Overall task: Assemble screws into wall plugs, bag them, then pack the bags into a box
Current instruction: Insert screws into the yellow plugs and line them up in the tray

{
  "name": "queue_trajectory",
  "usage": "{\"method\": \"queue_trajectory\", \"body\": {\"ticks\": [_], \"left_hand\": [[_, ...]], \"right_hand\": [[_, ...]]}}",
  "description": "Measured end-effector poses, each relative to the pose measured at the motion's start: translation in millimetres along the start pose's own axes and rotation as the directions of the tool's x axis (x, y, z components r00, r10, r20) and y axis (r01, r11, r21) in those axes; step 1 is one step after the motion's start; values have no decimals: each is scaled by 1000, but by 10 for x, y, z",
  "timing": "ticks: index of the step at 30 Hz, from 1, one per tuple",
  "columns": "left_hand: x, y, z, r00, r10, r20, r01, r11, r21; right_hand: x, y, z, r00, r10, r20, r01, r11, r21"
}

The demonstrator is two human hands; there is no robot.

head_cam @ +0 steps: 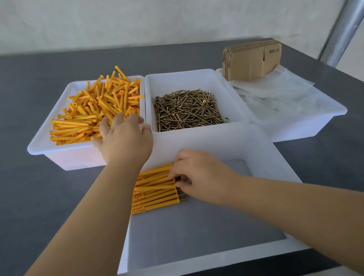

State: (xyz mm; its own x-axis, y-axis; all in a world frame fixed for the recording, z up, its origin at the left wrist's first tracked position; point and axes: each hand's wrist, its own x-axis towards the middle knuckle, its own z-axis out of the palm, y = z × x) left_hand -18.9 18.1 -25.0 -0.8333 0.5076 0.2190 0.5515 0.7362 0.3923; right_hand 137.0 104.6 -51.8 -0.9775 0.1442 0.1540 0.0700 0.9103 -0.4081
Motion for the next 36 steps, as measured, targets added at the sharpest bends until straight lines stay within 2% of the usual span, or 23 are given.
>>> {"method": "queue_trajectory", "body": {"ticks": [4, 7, 13, 17, 19, 22, 25, 26, 31, 36], "left_hand": [[40, 15, 12, 988, -35, 150, 12, 988, 154], [38, 13, 16, 985, 1, 173, -24, 991, 131], [7, 26, -2, 997, 12, 80, -14, 999, 34], [32, 35, 22, 999, -25, -29, 26, 999, 23], [60, 32, 29, 996, -87, -27, 88, 995, 41], [75, 29, 66, 987, -100, 126, 73, 976, 204], [95, 30, 60, 980, -101, 174, 57, 969, 240], [105, 31, 51, 978, -104, 180, 59, 969, 241], [110, 33, 57, 982, -99, 159, 58, 969, 241], [89, 24, 82, 998, -64, 1, 63, 992, 107]], "right_hand": [[-8, 7, -82, 995, -32, -96, 35, 999, 22], [-3, 28, -148, 982, -46, -186, 52, 998, 28], [52, 99, -302, 928, -20, -371, 27, 1000, 15], [228, 285, -596, 864, 104, -492, -121, 993, -4], [387, 438, -755, 873, 236, -426, -277, 960, -36], [593, 636, -938, 861, 465, -204, -492, 864, -110], [736, 673, -959, 790, 599, 130, -557, 790, -257], [778, 664, -932, 768, 611, 192, -546, 781, -302], [841, 707, -866, 745, 628, 225, -593, 778, -208], [840, 719, -863, 718, 674, 173, -648, 739, -188]]}}
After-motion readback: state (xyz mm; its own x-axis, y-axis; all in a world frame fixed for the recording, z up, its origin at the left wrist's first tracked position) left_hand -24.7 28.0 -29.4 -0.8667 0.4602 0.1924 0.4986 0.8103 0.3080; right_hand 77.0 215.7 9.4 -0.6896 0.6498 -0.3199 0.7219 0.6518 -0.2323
